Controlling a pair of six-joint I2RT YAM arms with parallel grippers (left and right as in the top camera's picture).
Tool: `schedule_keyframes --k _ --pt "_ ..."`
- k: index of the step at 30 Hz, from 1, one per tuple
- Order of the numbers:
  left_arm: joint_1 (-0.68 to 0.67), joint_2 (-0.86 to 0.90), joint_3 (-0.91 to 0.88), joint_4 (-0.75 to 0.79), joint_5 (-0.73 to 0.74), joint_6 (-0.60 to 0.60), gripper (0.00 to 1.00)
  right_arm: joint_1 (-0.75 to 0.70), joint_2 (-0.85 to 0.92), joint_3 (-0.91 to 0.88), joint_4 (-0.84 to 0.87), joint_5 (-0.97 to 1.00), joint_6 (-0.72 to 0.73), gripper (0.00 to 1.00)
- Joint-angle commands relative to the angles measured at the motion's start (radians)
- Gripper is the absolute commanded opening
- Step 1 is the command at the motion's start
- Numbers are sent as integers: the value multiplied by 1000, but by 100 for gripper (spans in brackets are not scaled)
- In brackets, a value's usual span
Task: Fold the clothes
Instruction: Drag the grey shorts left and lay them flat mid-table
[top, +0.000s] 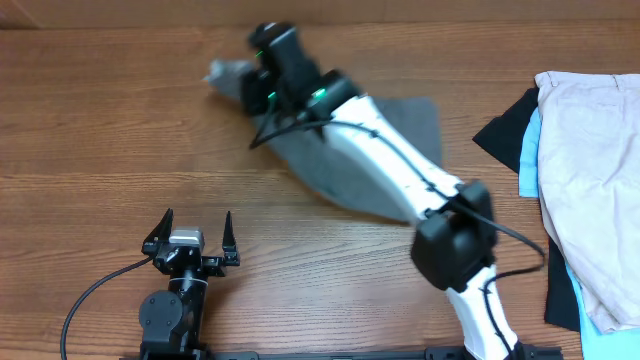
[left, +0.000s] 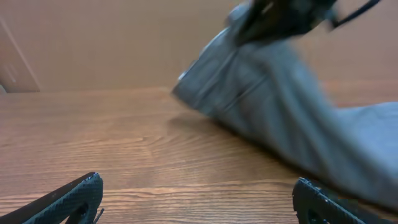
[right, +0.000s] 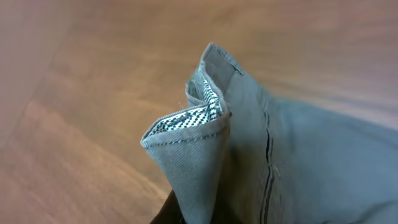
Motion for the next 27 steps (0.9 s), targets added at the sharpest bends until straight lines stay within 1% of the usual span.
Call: schedule_keyframes --k 1,5,6,7,8,10,11,16,21,24,26,27 --pt "-6 -10 -4 4 -12 19 100 32 33 13 34 -4 19 4" --pt "-6 -10 -4 4 -12 19 100 57 36 14 82 -6 -7 4" --pt "-6 -10 -4 4 -12 19 100 59 35 14 100 -6 -7 10" --pt "-6 -10 -4 4 -12 19 100 59 33 16 109 -9 -9 39" --pt "-6 -10 -4 4 -12 19 100 59 27 16 112 -18 -20 54" --pt "-6 -10 -4 4 -12 19 100 41 0 16 96 -55 -64 63" --pt "-6 -10 -4 4 -12 19 100 28 -20 16 80 -66 -63 68" --pt "-6 -10 -4 4 -12 19 100 -61 -151 16 -53 -117 -64 76" --pt "-6 -10 -4 4 -12 19 100 -199 -287 16 -346 -112 -75 84" --pt "-6 -10 -4 4 -12 19 100 -309 -334 16 -513 -109 -95 92" --pt "-6 -10 -4 4 -12 19 100 -377 -341 16 -595 -109 -94 100" --pt "-6 -10 -4 4 -12 19 100 -410 -341 16 -632 -109 -94 100"
